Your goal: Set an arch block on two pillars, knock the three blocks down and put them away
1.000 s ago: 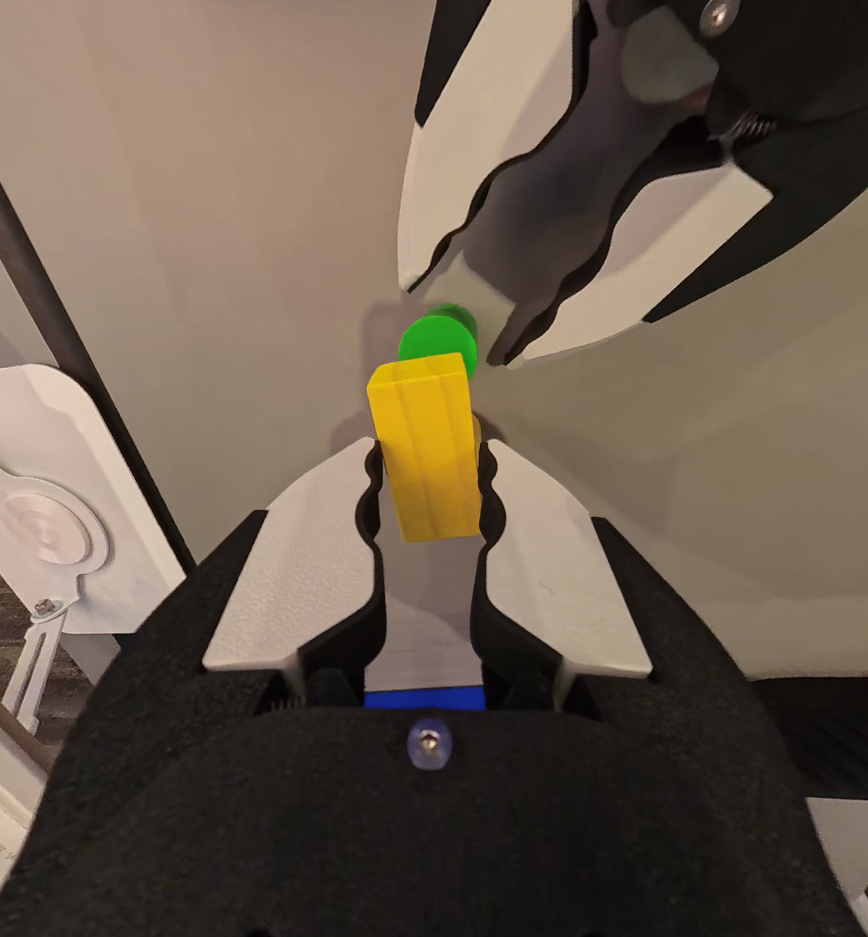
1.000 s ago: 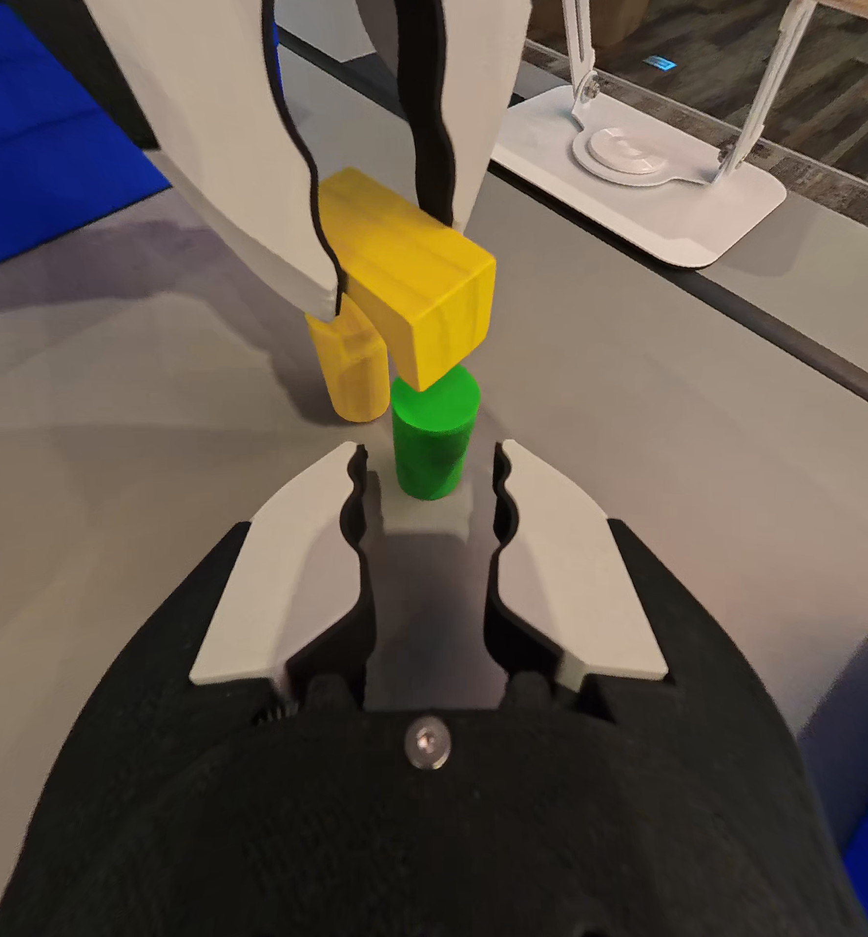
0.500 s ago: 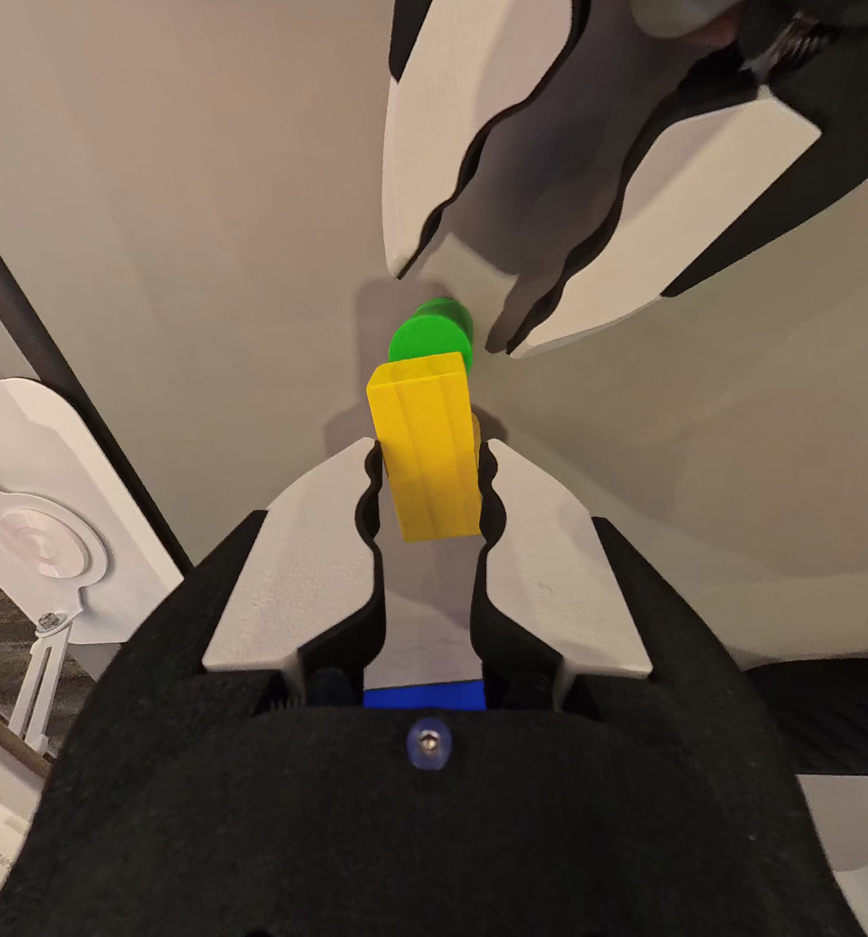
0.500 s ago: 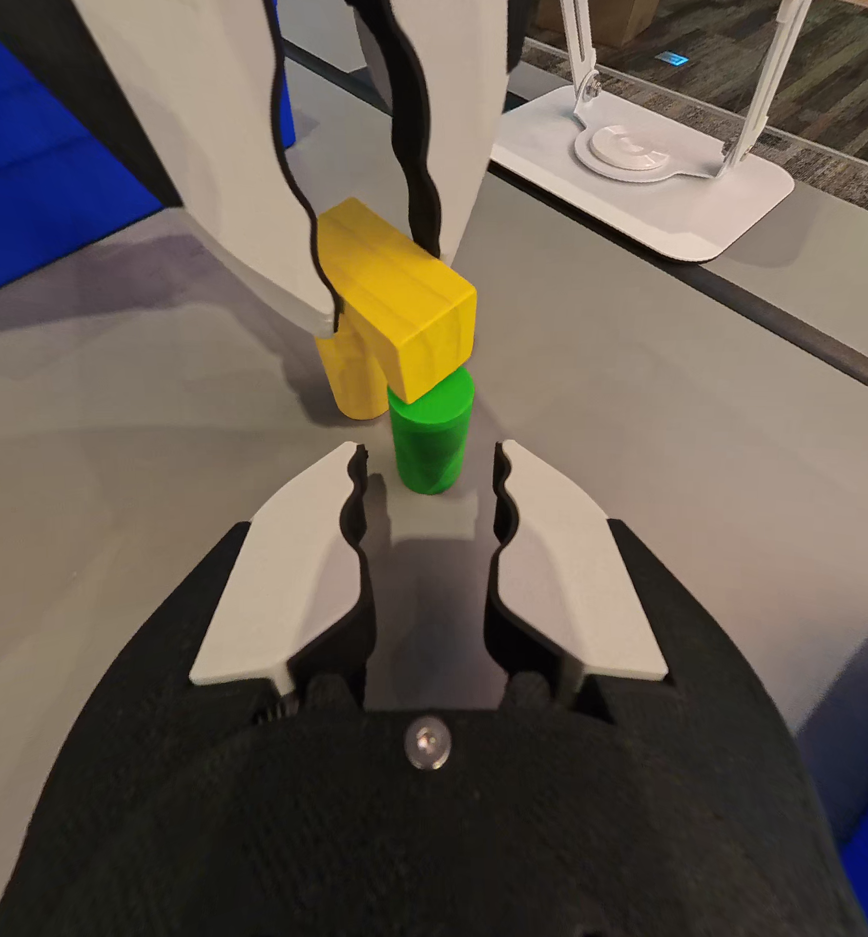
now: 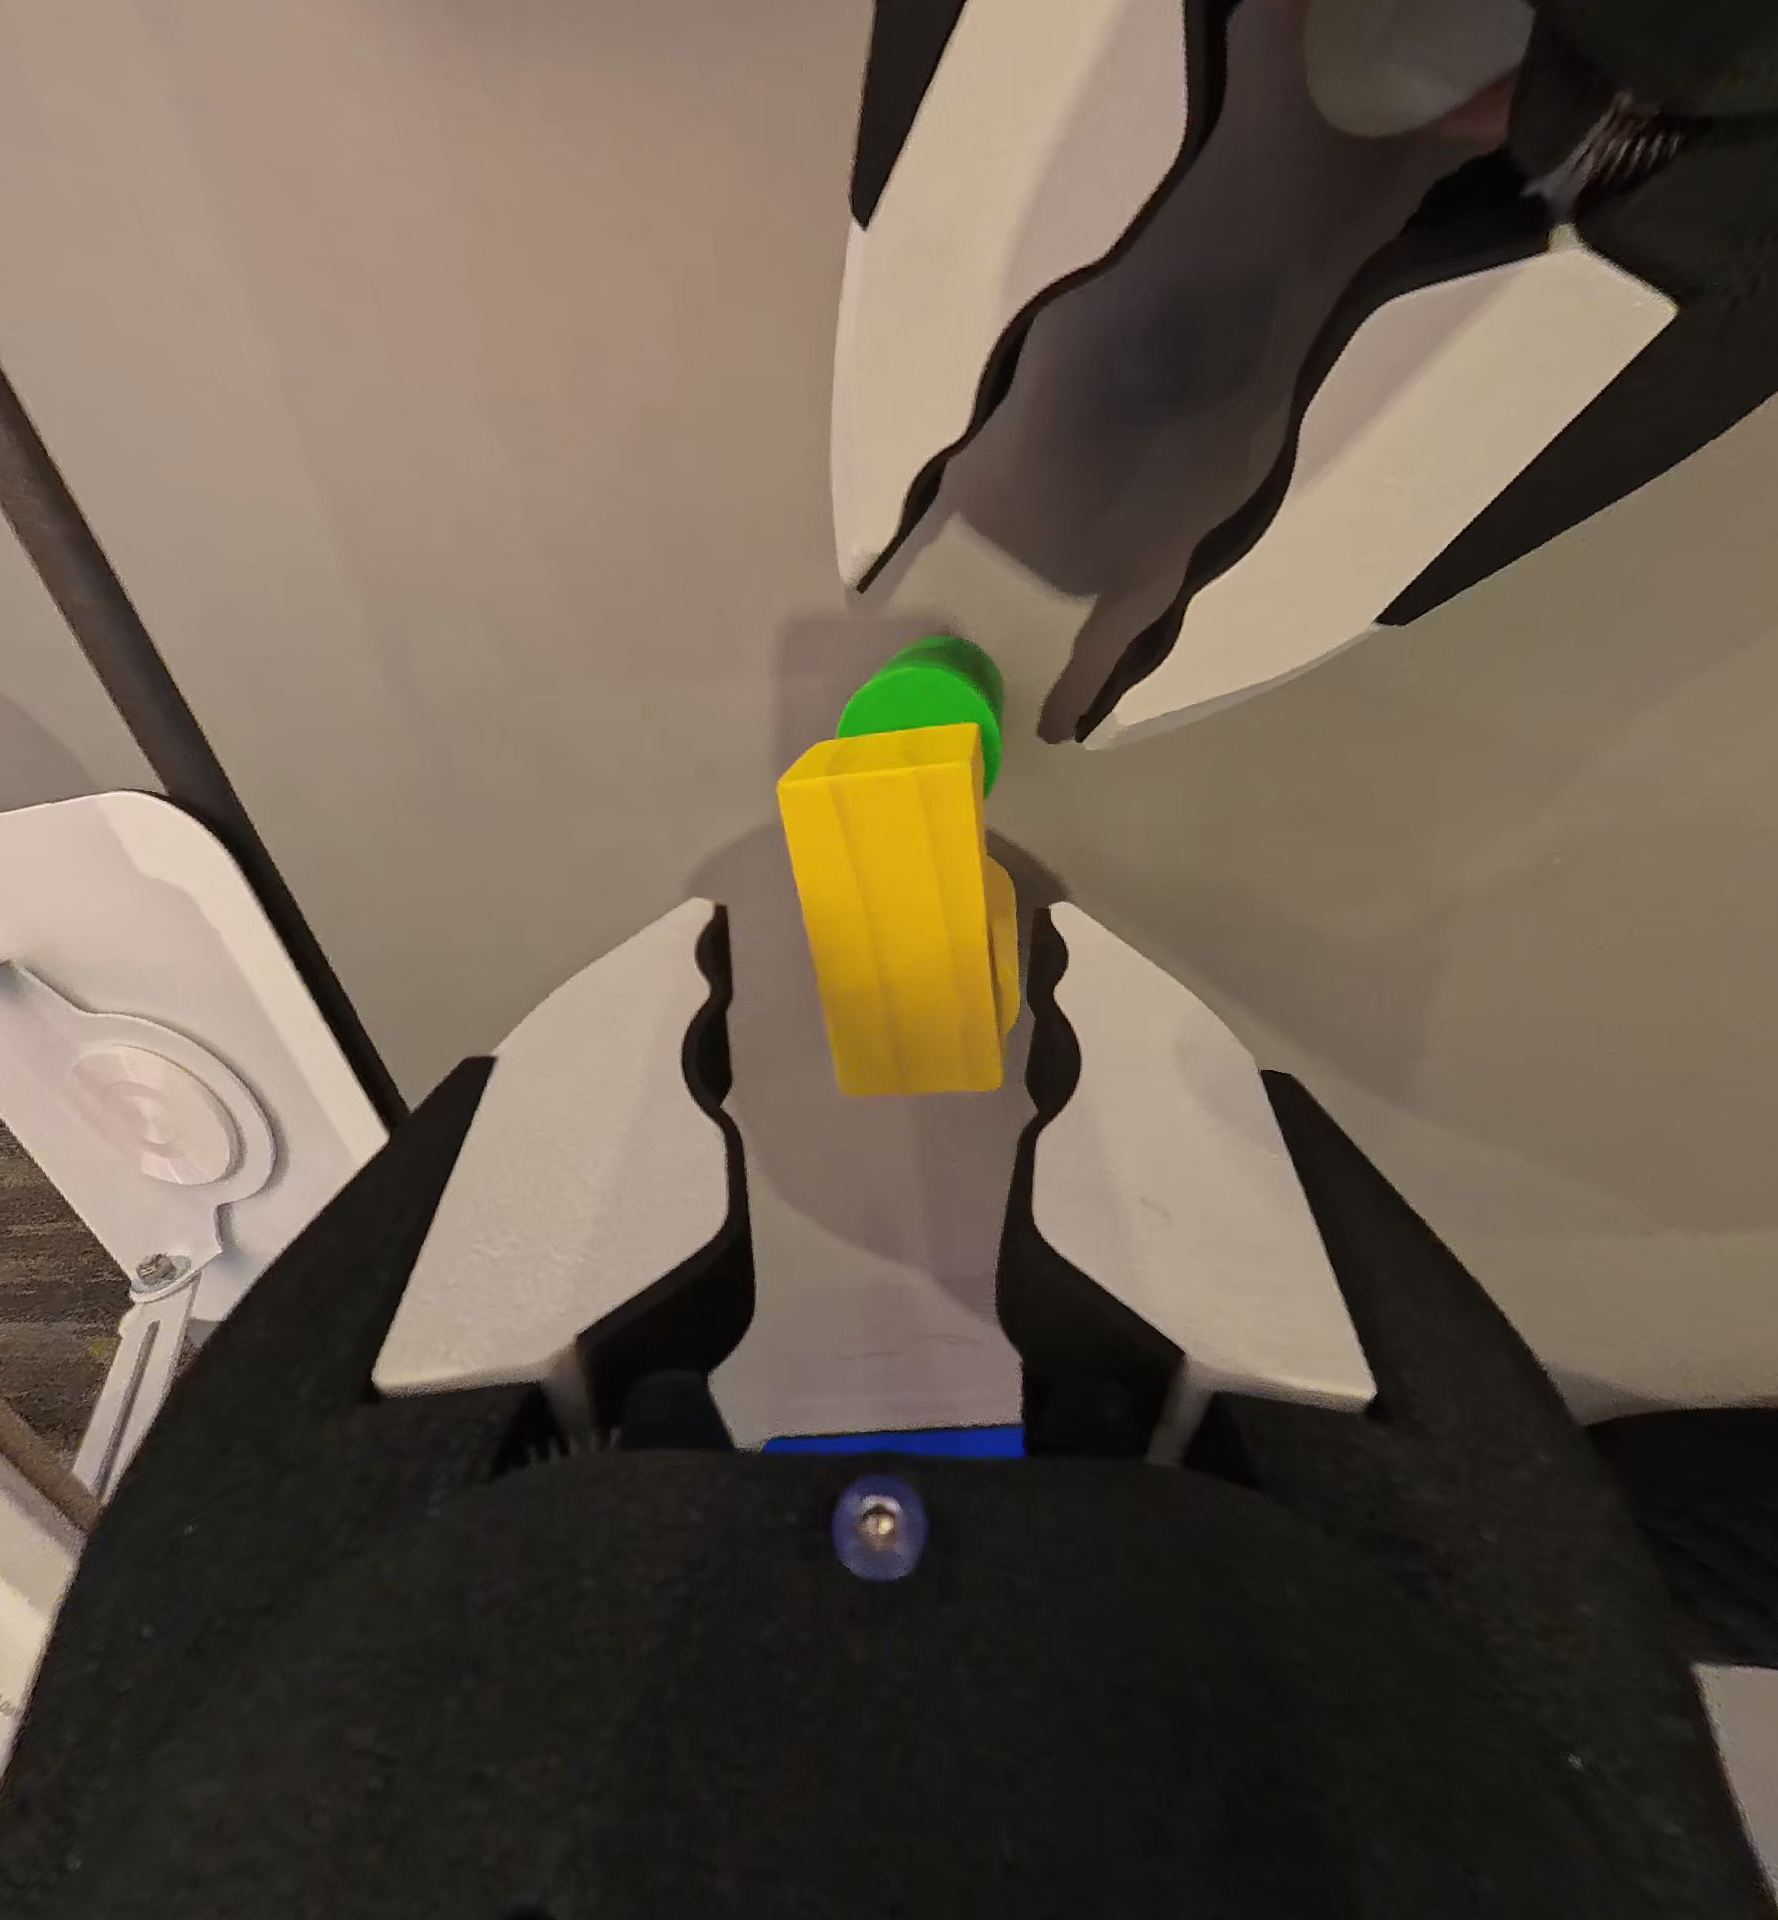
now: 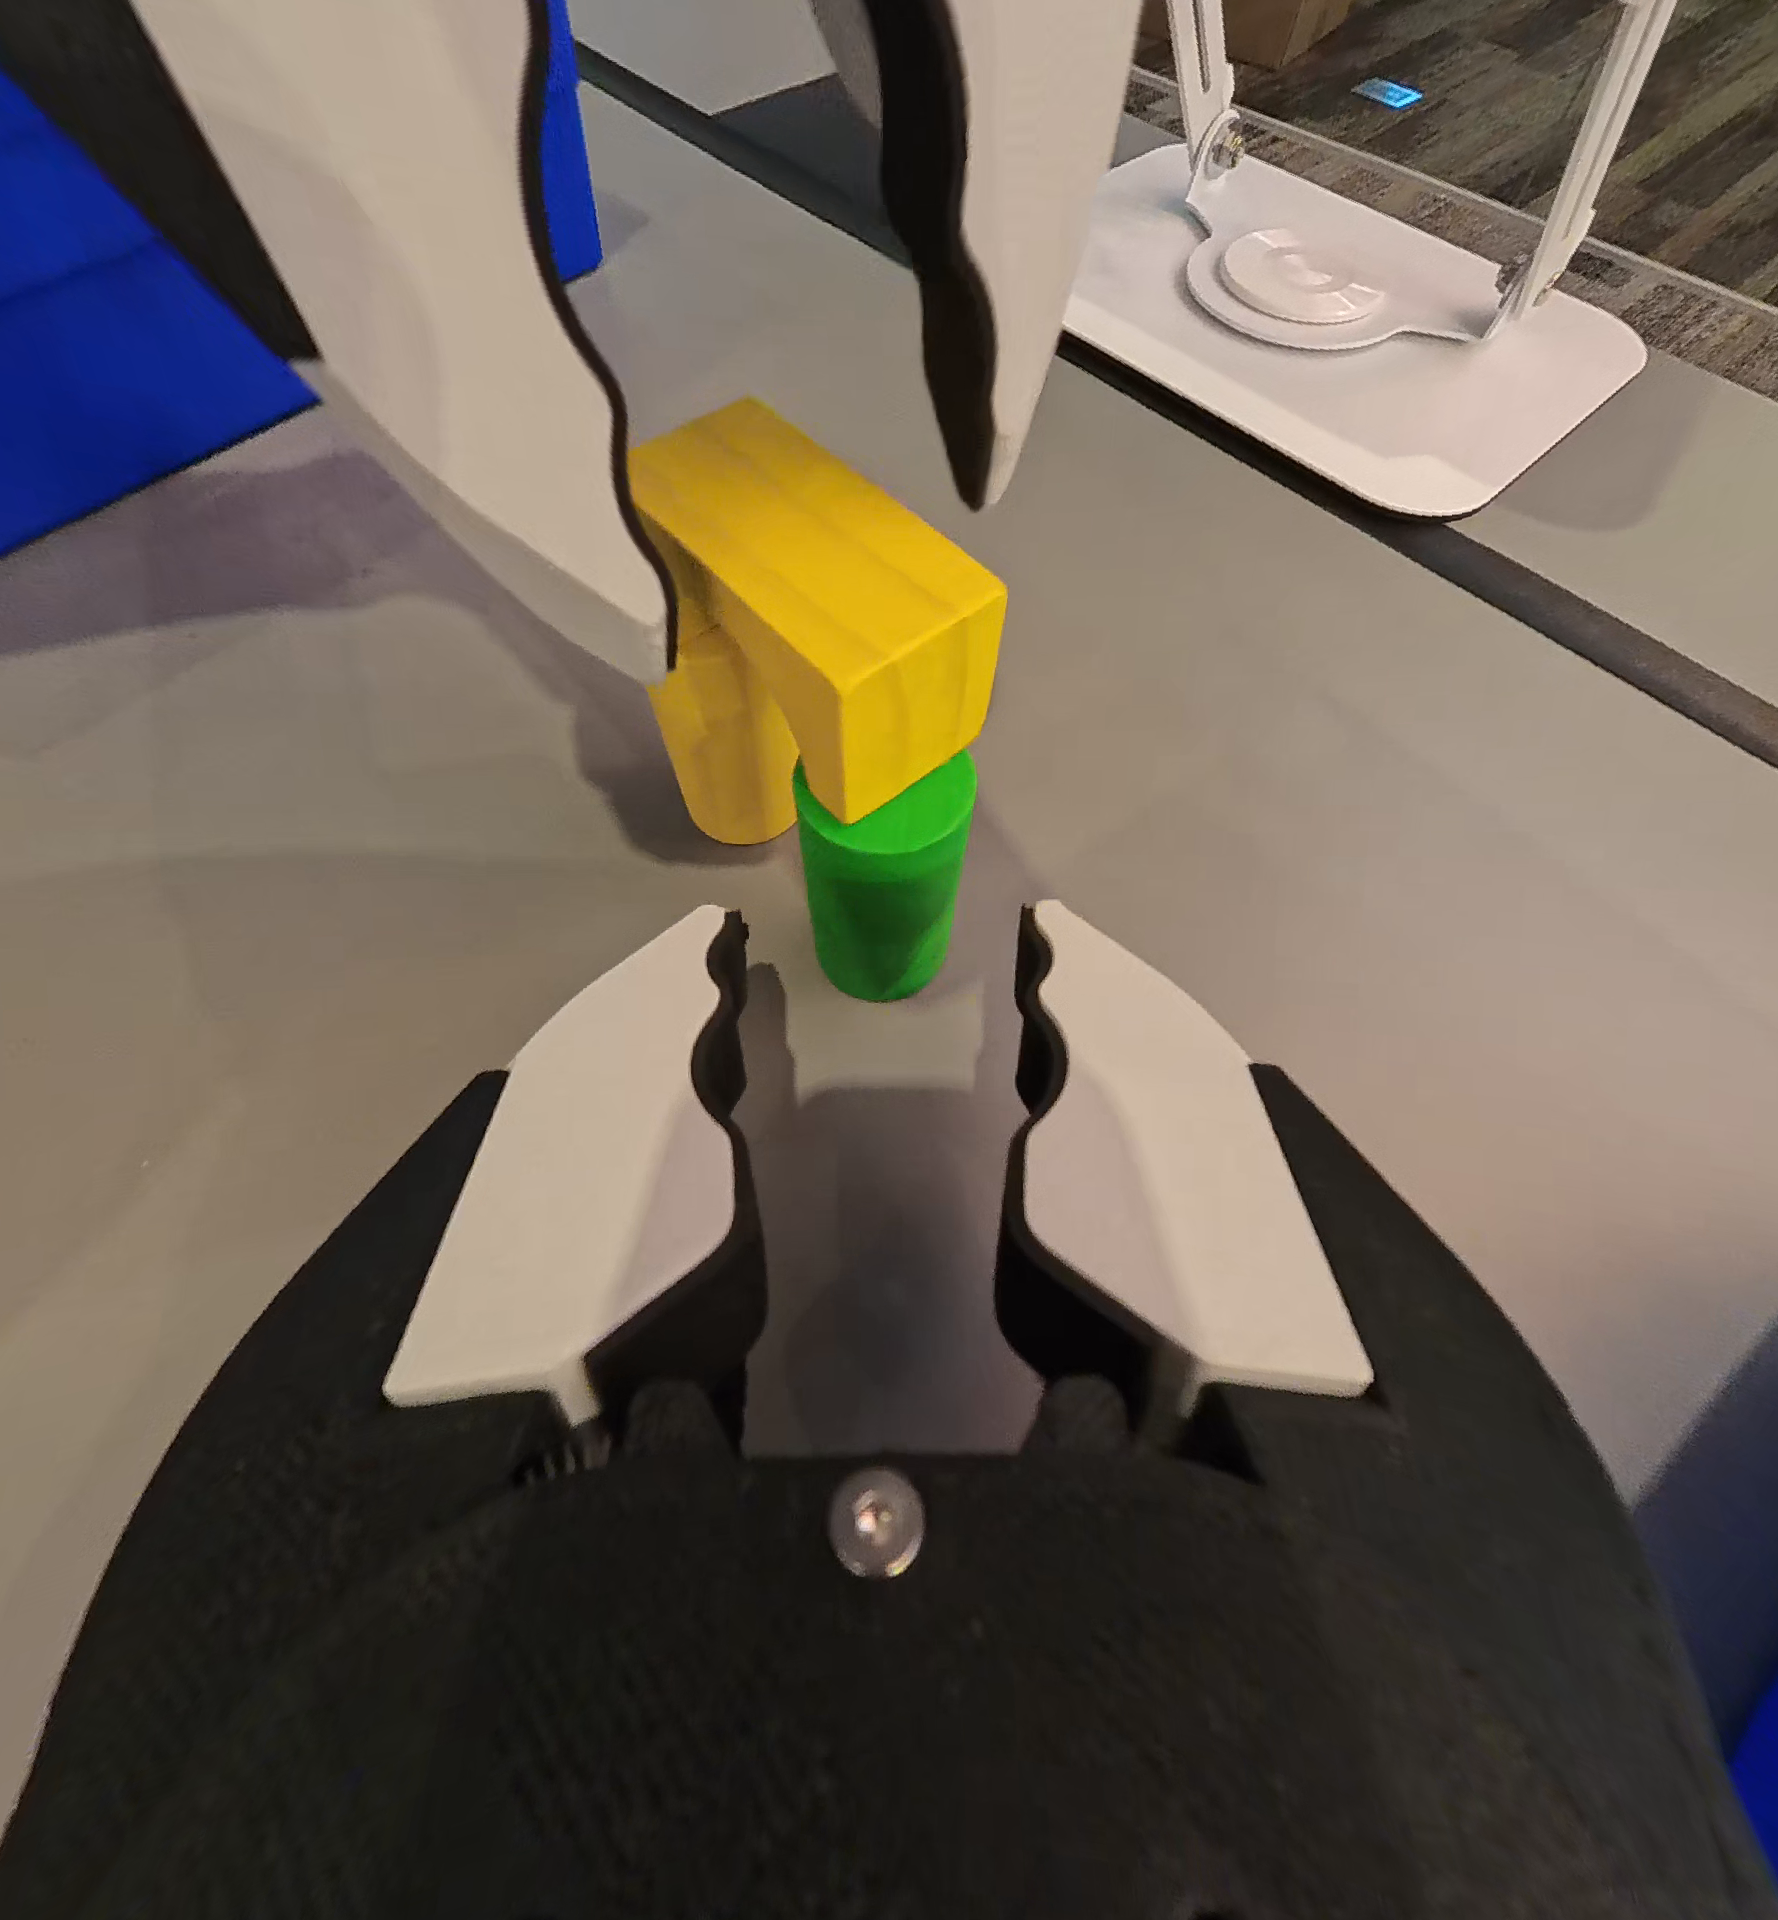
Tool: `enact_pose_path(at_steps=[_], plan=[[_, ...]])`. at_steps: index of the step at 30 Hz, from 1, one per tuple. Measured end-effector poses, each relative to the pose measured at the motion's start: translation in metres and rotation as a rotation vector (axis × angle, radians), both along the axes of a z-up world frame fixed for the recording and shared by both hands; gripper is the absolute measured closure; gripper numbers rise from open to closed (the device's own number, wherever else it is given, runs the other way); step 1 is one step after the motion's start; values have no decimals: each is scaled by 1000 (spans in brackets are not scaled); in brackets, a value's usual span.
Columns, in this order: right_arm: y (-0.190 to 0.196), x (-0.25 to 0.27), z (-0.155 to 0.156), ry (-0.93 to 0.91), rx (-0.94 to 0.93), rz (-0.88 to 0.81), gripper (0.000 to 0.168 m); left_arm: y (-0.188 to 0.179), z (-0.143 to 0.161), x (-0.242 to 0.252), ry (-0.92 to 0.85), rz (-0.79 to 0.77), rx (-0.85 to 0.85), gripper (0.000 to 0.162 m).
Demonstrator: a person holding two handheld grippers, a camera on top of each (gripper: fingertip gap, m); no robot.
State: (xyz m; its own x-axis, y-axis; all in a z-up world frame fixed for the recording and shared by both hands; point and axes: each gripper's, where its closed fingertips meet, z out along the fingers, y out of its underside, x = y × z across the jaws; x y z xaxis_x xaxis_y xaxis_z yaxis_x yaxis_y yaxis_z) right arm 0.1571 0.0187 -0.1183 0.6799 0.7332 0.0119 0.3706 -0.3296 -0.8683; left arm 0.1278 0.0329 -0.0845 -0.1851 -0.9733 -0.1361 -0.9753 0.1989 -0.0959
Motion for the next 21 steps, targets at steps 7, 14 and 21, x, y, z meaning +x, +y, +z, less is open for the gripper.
enact_pose_path(at_steps=[7, 14, 21], plan=[[-3, 0, 0, -2, 10, 5, 115, 5, 60, 2, -252, 47, 74, 110], [-1, 4, 4, -18, 38, -12, 113, -29, 215, -28, -1058, 148, 167, 101], [2, 8, -3, -47, 16, -27, 112, -74, 311, -132, -1652, 296, 603, 116]])
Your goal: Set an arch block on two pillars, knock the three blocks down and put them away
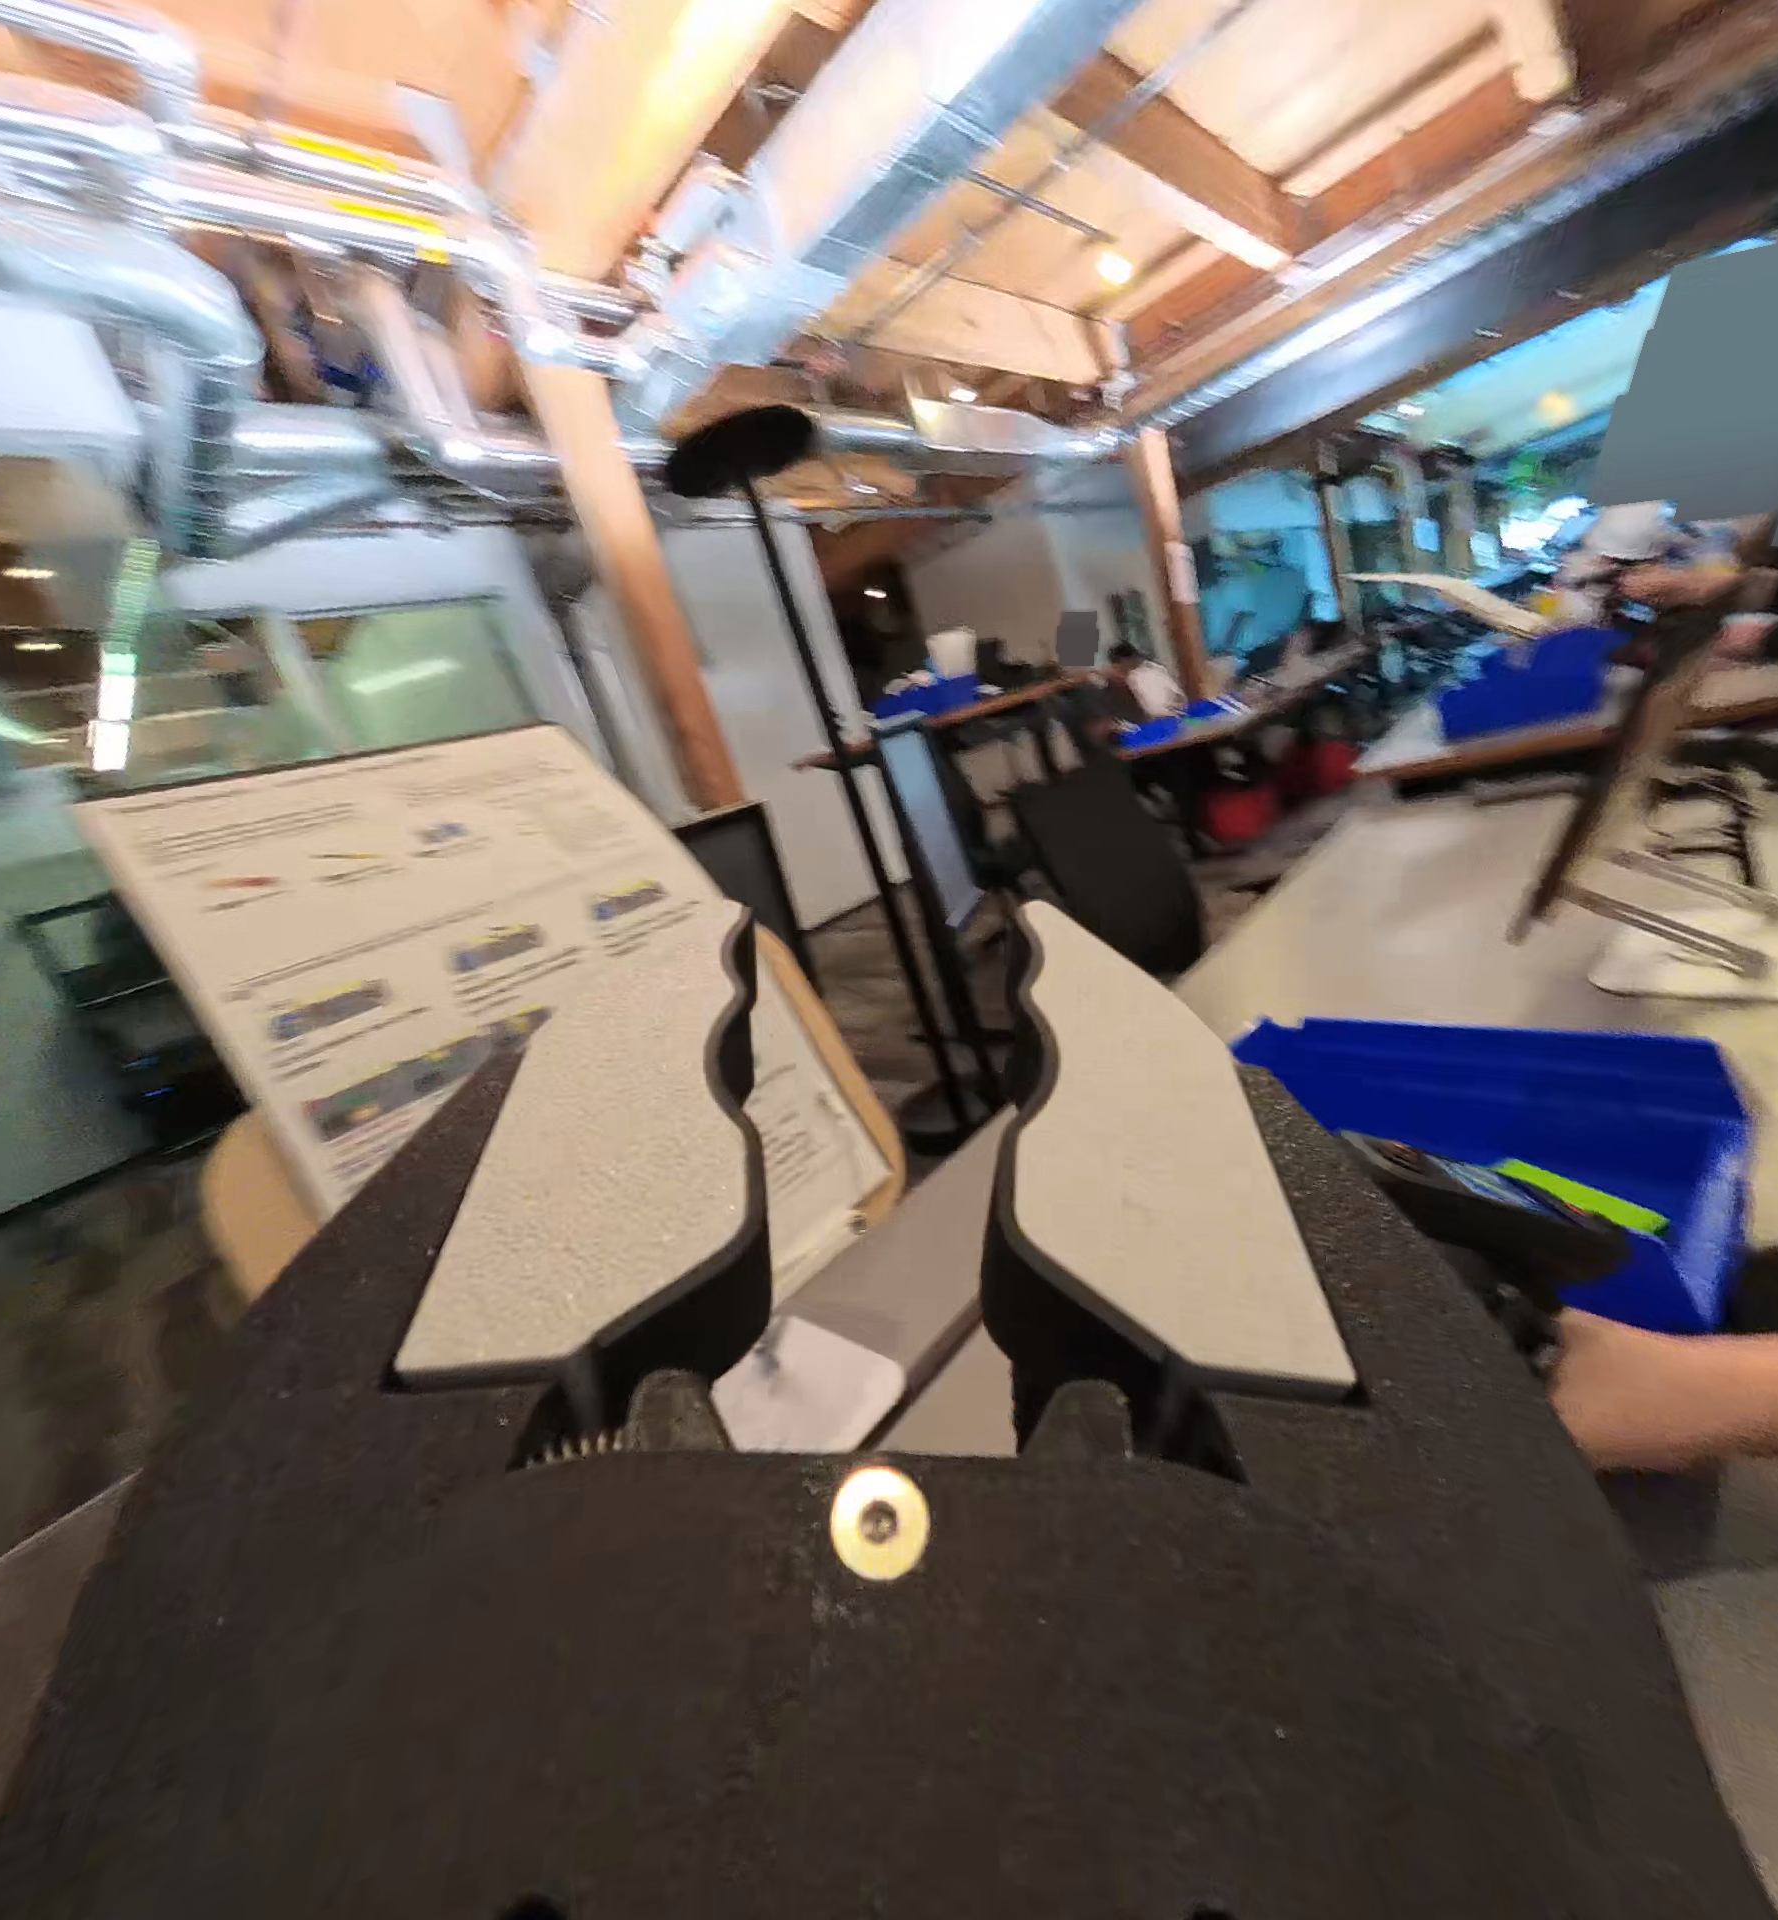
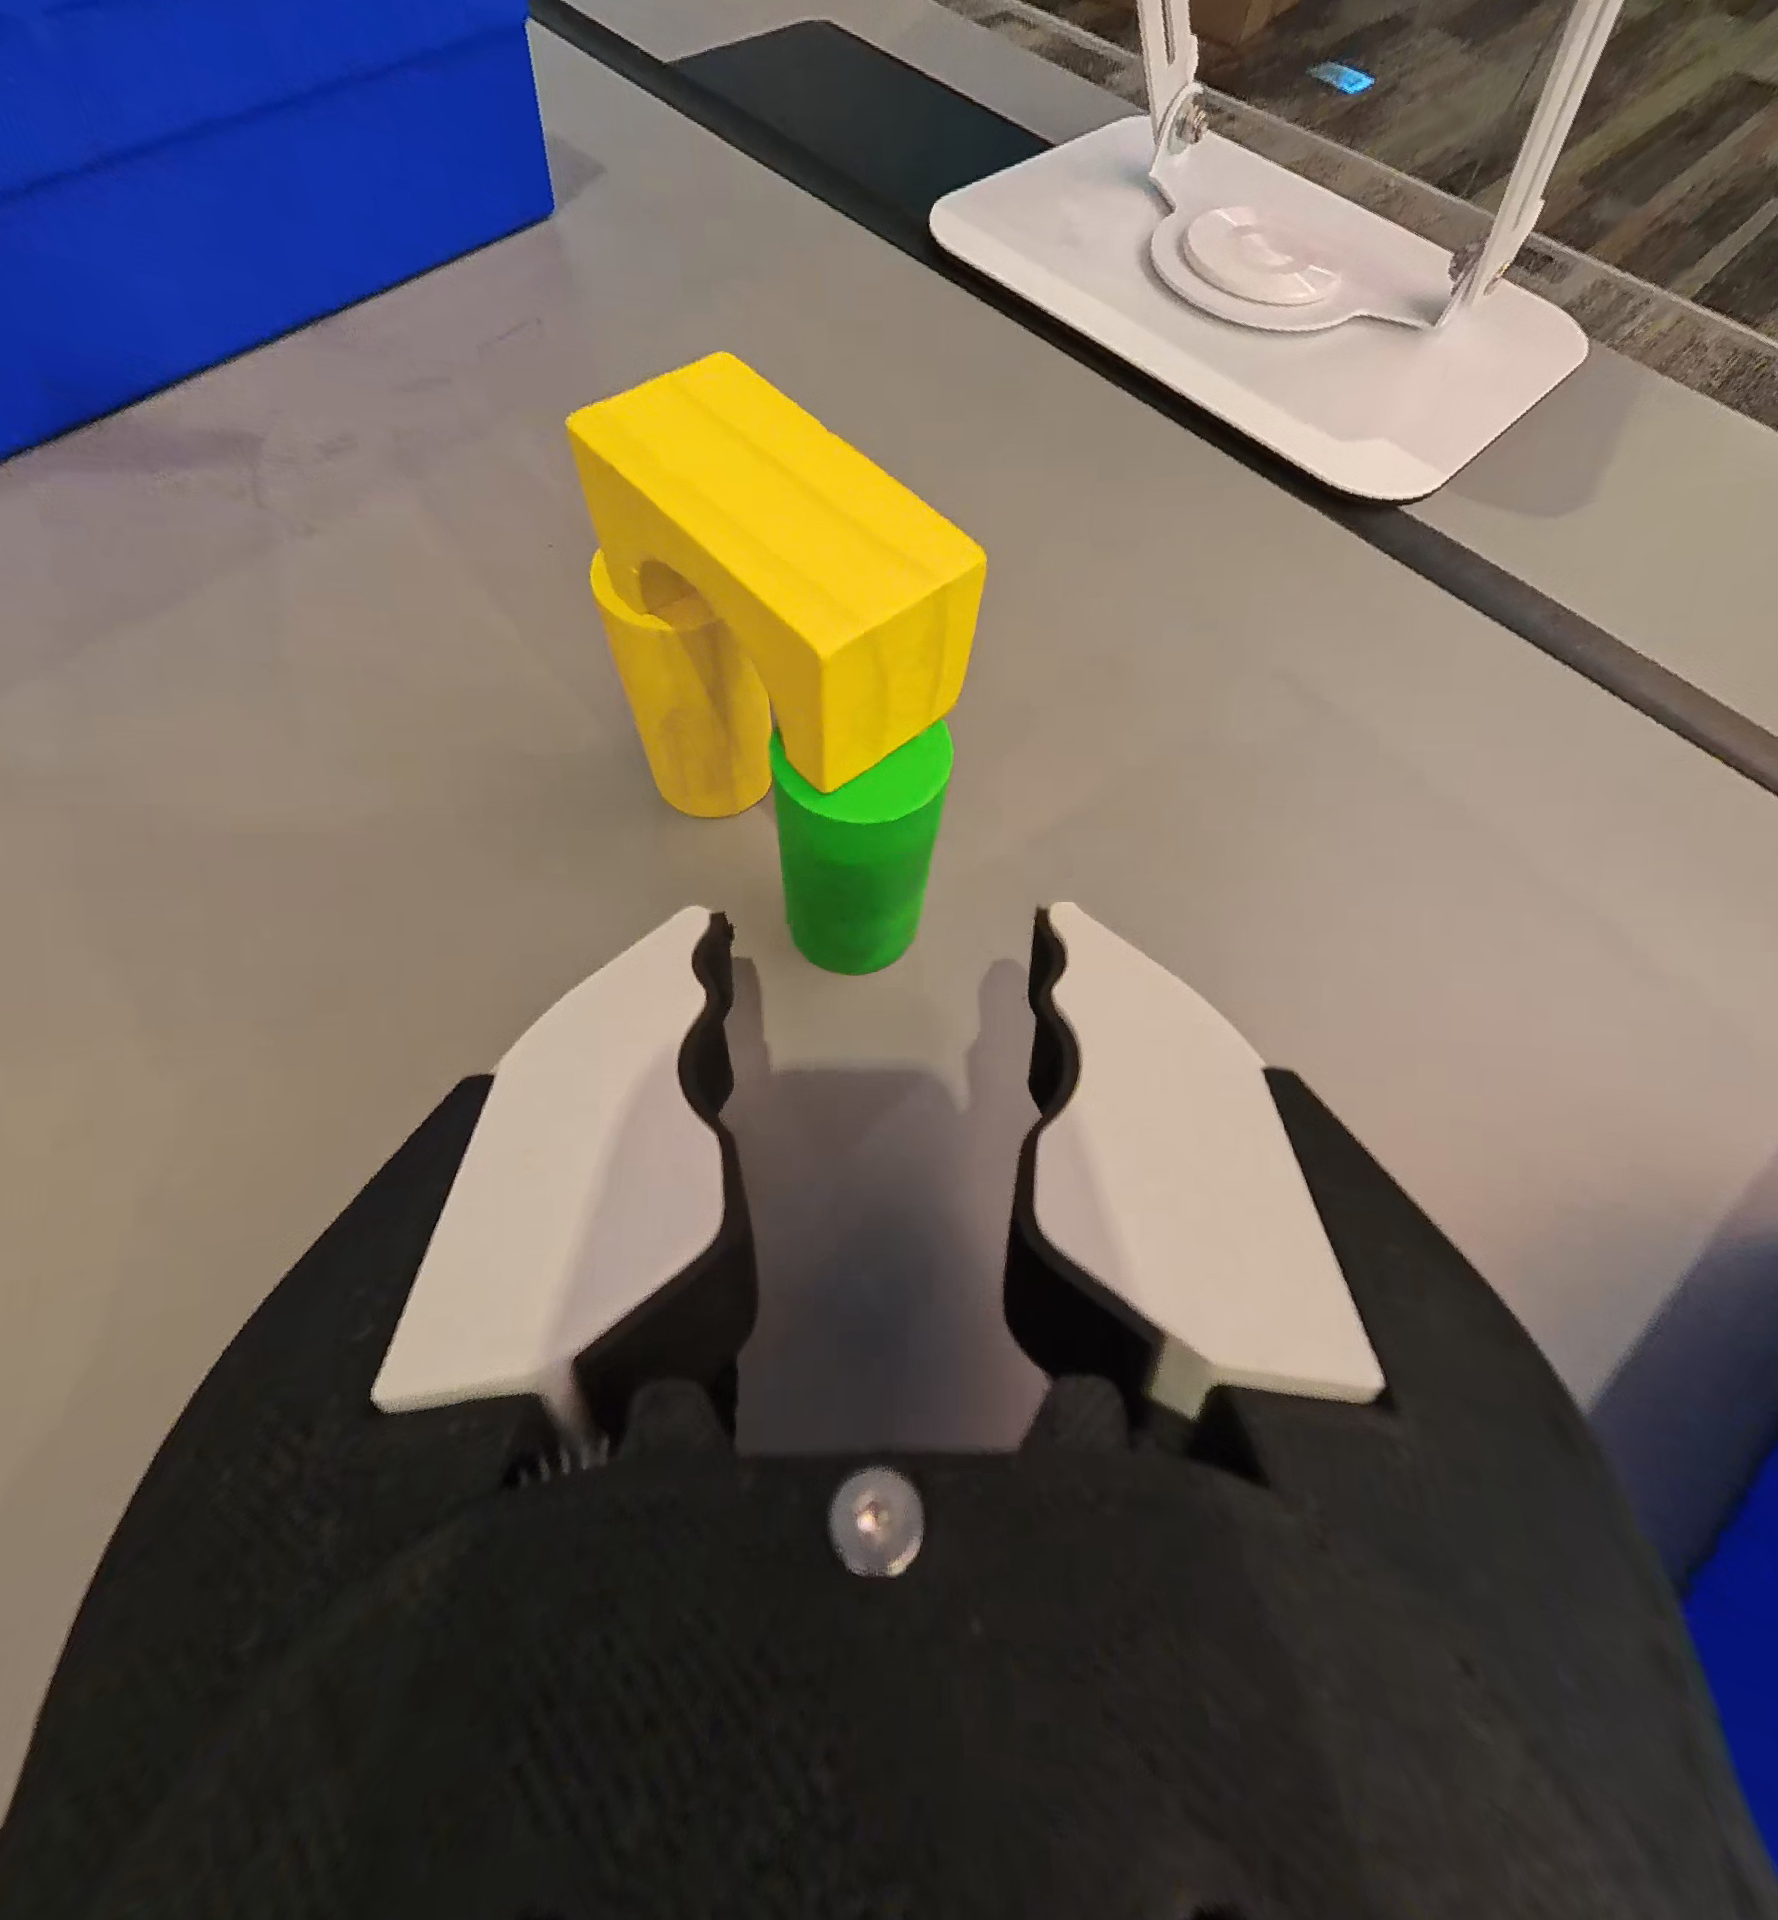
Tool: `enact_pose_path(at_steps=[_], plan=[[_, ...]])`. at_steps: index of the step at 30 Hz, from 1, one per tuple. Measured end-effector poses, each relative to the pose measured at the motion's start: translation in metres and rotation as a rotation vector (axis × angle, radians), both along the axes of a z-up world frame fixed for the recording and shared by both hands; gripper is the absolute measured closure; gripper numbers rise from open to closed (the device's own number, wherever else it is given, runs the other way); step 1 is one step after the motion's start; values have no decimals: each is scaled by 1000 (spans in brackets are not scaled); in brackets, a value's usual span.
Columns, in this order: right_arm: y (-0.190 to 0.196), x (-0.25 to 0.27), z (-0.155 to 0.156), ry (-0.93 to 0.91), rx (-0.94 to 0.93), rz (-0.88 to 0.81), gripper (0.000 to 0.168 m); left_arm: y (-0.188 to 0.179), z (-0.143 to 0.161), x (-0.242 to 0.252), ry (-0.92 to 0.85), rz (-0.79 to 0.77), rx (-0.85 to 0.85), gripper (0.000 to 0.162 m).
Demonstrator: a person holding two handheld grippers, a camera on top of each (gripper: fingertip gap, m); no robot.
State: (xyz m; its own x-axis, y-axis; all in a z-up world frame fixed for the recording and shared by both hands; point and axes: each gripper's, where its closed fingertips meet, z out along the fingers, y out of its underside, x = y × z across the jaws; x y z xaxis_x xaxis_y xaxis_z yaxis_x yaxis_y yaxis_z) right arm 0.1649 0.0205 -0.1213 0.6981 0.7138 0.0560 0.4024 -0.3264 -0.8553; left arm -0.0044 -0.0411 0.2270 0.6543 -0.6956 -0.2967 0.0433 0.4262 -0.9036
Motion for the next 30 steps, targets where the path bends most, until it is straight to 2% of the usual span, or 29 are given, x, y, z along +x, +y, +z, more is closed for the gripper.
enact_pose_path(at_steps=[6, 10, 12, 15, 17, 21, 25, 27, 30], plan=[[2, 3, -4, -2, -23, -12, 111, 5, 2, -74, -143, 241, -72, 121], [3, 7, -9, -6, -48, -24, 111, 6, 6, -106, -230, 204, -127, 129], [2, 8, -11, -8, -67, -24, 111, 7, 8, -118, -287, 143, -166, 140], [1, 8, -13, -11, -95, -18, 111, 17, -15, -134, -285, 122, -258, 155], [3, 8, -13, -9, -93, -26, 112, 22, -25, -145, -315, 111, -262, 162], [4, 7, -16, -21, -106, -32, 111, 24, -24, -151, -352, 47, -276, 162], [3, 11, -18, -49, -119, -51, 111, 31, -30, -160, -280, 173, -272, 162], [3, 10, -9, -49, -101, -52, 111, 32, -30, -164, -271, 211, -262, 162], [4, 7, 14, -80, -93, -33, 111, 26, -28, -153, -274, 133, -274, 162]])
